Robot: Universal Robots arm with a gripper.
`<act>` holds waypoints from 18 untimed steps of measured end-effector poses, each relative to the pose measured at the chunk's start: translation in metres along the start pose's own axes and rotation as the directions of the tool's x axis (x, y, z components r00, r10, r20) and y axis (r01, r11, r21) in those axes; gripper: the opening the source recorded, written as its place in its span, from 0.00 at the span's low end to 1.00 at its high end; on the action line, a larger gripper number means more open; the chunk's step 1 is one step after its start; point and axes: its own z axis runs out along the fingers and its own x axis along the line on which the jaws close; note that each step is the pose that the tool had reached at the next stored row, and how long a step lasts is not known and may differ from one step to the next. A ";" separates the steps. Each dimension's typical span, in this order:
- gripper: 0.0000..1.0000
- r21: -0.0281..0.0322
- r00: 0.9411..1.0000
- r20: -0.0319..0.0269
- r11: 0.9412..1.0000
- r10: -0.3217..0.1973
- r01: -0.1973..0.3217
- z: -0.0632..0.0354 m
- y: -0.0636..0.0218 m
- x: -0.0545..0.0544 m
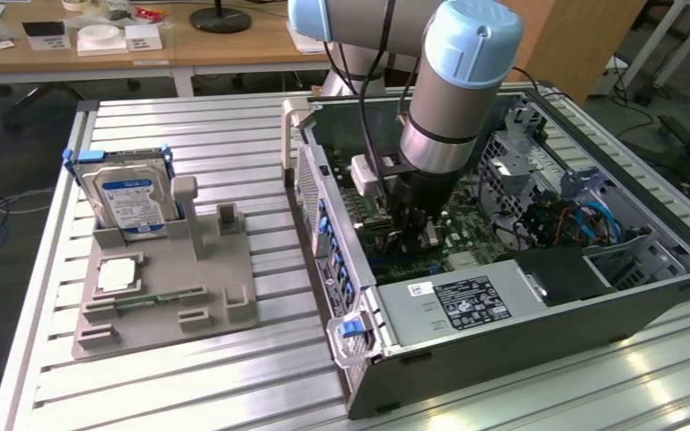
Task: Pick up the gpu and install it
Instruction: 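Insert the gpu into the slot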
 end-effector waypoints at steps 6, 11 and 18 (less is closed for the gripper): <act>0.28 0.002 1.000 0.000 1.000 0.000 0.000 0.0019 0.0041 0.000; 0.28 0.001 1.000 -0.002 1.000 -0.001 0.001 0.0068 0.0060 0.000; 0.29 0.003 1.000 0.003 1.000 0.000 0.000 0.0087 0.0063 0.000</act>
